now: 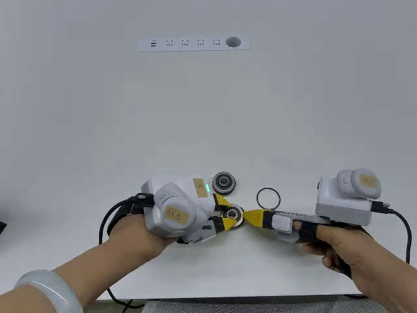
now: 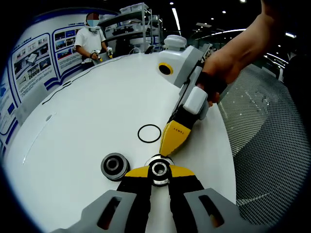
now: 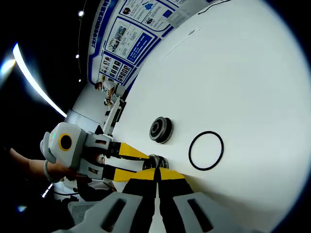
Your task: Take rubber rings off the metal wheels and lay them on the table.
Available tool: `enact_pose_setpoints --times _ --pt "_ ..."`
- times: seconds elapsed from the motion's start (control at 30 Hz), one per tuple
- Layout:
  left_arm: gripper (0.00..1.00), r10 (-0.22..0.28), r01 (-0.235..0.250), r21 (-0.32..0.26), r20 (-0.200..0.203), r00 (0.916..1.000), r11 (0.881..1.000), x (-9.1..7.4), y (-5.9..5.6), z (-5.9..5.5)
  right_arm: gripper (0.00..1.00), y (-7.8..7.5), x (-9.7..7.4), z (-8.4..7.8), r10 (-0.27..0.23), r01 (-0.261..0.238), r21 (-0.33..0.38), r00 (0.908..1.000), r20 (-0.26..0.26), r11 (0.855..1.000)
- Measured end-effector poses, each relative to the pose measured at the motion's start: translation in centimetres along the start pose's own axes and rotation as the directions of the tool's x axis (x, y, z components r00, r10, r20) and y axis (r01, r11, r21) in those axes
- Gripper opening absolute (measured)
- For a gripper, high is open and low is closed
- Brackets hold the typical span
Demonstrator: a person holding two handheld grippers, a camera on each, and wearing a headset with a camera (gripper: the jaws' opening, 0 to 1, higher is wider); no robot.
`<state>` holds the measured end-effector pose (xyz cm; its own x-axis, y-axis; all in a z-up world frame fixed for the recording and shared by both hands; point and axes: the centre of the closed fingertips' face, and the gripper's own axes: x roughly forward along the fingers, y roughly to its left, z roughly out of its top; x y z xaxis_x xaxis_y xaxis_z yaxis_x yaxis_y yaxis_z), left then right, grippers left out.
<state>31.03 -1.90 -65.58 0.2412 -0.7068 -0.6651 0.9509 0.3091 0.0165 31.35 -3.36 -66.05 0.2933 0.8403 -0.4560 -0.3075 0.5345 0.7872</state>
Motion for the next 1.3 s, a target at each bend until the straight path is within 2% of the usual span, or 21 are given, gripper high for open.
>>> enact_pose_setpoints --times 0.9,1.3 --pt "0.13 -0.004 0.004 0.005 -0.005 1.0 1.0 -0.1 -0.1 0.1 0.01 1.0 0.0 0.2 0.01 -0.01 0.021 0.9999 0.002 1.0" --pt "0.13 -0.005 0.005 0.005 -0.005 1.0 1.0 -0.1 -0.1 0.1 0.01 1.6 0.2 0.2 0.03 -0.03 0.023 0.9995 0.003 0.999"
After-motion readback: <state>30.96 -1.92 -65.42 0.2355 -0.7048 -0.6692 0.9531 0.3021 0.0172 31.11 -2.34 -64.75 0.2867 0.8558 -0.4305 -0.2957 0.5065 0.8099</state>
